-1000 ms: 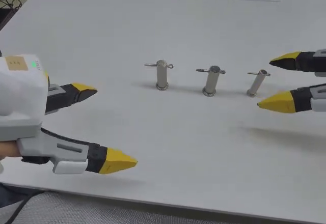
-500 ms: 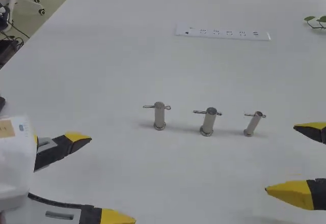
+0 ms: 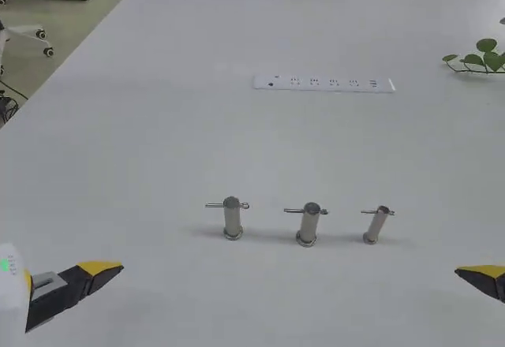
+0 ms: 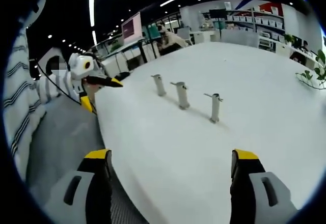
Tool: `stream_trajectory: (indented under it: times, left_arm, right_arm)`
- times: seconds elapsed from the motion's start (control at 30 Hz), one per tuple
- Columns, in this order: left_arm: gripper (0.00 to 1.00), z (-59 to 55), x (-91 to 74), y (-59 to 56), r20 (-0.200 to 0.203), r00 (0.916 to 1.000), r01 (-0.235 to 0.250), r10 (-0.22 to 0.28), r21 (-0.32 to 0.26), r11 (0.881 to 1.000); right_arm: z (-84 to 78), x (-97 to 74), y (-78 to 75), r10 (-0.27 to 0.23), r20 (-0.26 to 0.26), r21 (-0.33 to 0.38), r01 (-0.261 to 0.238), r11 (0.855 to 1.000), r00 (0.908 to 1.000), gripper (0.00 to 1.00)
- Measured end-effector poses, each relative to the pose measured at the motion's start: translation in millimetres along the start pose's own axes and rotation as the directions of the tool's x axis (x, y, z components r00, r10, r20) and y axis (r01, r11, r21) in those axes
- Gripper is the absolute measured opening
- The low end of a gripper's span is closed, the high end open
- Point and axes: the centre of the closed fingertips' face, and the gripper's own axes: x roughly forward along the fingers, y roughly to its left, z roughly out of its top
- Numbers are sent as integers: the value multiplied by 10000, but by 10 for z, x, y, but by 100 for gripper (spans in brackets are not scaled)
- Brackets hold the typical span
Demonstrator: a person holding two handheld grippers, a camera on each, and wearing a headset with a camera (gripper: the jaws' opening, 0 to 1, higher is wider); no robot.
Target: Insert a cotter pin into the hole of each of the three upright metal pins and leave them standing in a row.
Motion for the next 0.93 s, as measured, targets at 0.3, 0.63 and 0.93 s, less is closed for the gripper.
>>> stream_trajectory:
  times: [0.3, 0.63, 0.93]
  left_arm:
    - [99, -72, -17, -31, -414, 9989, 231, -228, 74, 9997]
    - [99, -116, -38, -110, -848, 9949, 563, -546, 178, 9983]
    - [99, -132, -75, -91, -963, 9942, 504, -485, 175, 9986]
  right_arm:
    - [-76, -89, -32, -205, -130, 356, 210, 9991, 9997, 100]
    - [-175, -138, 4, -154, -461, 351, 170, 9992, 9988, 100]
    - [-161, -146, 61, -124, -418, 525, 146, 9985, 9991, 100]
